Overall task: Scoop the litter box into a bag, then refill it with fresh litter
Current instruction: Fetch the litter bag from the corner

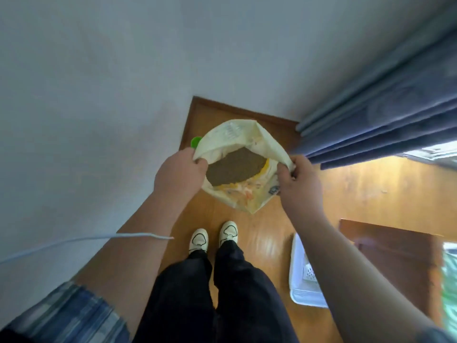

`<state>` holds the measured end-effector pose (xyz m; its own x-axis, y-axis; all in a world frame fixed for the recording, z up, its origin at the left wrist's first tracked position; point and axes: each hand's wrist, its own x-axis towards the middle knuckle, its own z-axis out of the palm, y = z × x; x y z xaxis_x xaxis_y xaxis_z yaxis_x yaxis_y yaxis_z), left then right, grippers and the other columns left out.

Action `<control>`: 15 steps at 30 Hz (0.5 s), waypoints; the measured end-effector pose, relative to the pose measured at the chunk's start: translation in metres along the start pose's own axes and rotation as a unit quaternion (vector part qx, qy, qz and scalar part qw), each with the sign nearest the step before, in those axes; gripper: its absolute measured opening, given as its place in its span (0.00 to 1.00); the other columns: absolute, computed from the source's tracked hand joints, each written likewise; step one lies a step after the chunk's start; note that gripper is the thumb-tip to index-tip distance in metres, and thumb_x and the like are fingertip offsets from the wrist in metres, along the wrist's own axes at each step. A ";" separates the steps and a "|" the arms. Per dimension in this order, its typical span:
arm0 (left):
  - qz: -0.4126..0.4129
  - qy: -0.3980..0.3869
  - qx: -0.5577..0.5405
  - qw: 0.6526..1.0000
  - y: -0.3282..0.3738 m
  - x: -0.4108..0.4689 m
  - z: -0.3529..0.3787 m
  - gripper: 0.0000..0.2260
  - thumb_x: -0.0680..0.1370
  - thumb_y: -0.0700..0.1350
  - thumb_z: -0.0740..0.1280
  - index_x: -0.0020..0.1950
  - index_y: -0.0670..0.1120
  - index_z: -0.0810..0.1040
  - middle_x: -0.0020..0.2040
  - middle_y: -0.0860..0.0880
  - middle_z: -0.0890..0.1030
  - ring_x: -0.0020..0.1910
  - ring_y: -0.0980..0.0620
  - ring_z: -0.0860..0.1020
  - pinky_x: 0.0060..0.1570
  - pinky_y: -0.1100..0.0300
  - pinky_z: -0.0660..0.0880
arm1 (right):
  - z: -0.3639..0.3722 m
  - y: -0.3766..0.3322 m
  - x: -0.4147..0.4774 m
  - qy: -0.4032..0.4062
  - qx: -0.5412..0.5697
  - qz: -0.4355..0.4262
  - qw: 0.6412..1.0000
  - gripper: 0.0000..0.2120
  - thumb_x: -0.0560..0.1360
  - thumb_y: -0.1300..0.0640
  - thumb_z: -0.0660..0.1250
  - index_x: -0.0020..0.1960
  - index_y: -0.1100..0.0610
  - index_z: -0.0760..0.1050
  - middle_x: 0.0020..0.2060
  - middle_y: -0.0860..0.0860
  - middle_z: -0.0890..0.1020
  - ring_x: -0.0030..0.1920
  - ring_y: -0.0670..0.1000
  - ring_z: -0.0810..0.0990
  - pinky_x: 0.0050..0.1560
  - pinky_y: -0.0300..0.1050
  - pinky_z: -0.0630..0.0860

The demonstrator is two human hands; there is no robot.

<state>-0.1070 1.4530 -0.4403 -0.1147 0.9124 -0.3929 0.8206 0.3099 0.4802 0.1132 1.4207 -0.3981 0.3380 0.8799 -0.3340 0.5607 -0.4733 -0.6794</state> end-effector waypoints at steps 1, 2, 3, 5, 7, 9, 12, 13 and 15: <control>0.036 -0.009 0.009 0.999 0.027 -0.008 -0.018 0.09 0.80 0.52 0.57 0.50 0.49 0.74 0.40 0.51 0.76 0.36 0.54 0.74 0.32 0.61 0.66 | -0.029 -0.008 -0.015 0.025 0.007 0.001 1.000 0.03 0.81 0.52 0.62 0.54 0.47 0.74 0.39 0.45 0.79 0.37 0.41 0.79 0.32 0.35 0.74; 0.070 -0.020 0.014 0.997 0.054 -0.017 -0.034 0.10 0.80 0.51 0.57 0.48 0.49 0.74 0.38 0.51 0.76 0.36 0.54 0.74 0.32 0.59 0.66 | -0.056 -0.015 -0.030 0.052 0.013 0.002 0.999 0.03 0.81 0.51 0.62 0.53 0.47 0.74 0.39 0.45 0.79 0.38 0.44 0.80 0.33 0.38 0.75; 0.106 -0.029 0.020 0.994 0.079 -0.026 -0.050 0.10 0.79 0.51 0.57 0.45 0.48 0.75 0.37 0.50 0.76 0.35 0.53 0.75 0.31 0.58 0.66 | -0.082 -0.020 -0.047 0.077 0.018 0.002 0.997 0.02 0.81 0.51 0.62 0.52 0.47 0.73 0.38 0.45 0.79 0.38 0.47 0.80 0.33 0.41 0.75; 0.181 -0.049 0.032 0.982 0.130 -0.049 -0.075 0.10 0.77 0.50 0.58 0.40 0.48 0.75 0.35 0.49 0.76 0.35 0.49 0.76 0.32 0.55 0.70 | -0.131 -0.024 -0.088 0.126 0.032 0.005 0.992 0.03 0.81 0.51 0.62 0.48 0.47 0.73 0.36 0.48 0.80 0.36 0.50 0.81 0.32 0.47 0.76; 0.242 -0.070 0.028 0.967 0.176 -0.076 -0.091 0.11 0.76 0.48 0.60 0.37 0.46 0.75 0.34 0.46 0.77 0.34 0.47 0.76 0.35 0.52 0.72 | -0.173 -0.019 -0.132 0.182 0.054 0.017 0.982 0.06 0.81 0.51 0.61 0.46 0.47 0.73 0.34 0.50 0.81 0.35 0.51 0.82 0.35 0.51 0.77; 0.301 -0.083 0.026 0.950 0.213 -0.106 -0.097 0.12 0.77 0.47 0.61 0.35 0.45 0.73 0.33 0.45 0.76 0.32 0.48 0.75 0.32 0.54 0.69 | -0.206 -0.007 -0.180 0.242 0.080 0.038 0.966 0.06 0.80 0.51 0.62 0.45 0.48 0.73 0.35 0.51 0.81 0.35 0.52 0.82 0.37 0.54 0.78; 0.375 -0.108 0.013 0.921 0.259 -0.157 -0.097 0.12 0.76 0.46 0.62 0.35 0.42 0.75 0.31 0.45 0.76 0.30 0.47 0.73 0.30 0.56 0.66 | -0.243 0.013 -0.248 0.322 0.096 0.039 0.941 0.06 0.80 0.53 0.64 0.45 0.51 0.74 0.36 0.48 0.81 0.35 0.47 0.82 0.36 0.46 0.80; 0.391 -0.122 0.011 0.912 0.272 -0.174 -0.095 0.12 0.76 0.47 0.62 0.37 0.42 0.76 0.31 0.44 0.77 0.31 0.46 0.75 0.30 0.56 0.67 | -0.253 0.019 -0.269 0.345 0.093 0.040 0.933 0.06 0.80 0.55 0.65 0.44 0.51 0.74 0.36 0.47 0.81 0.33 0.43 0.80 0.34 0.38 0.78; 0.420 -0.150 0.016 0.895 0.292 -0.209 -0.089 0.12 0.74 0.50 0.61 0.38 0.42 0.77 0.32 0.45 0.79 0.34 0.45 0.78 0.32 0.54 0.73 | -0.269 0.028 -0.310 0.392 0.110 0.056 0.912 0.06 0.80 0.55 0.66 0.44 0.49 0.74 0.33 0.47 0.80 0.32 0.40 0.78 0.34 0.36 0.74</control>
<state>0.1072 1.3764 -0.1479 0.7011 0.7062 -0.0987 0.5635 -0.4639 0.6836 0.2271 1.1239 -0.1380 0.8685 0.4852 0.1019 0.3540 -0.4631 -0.8126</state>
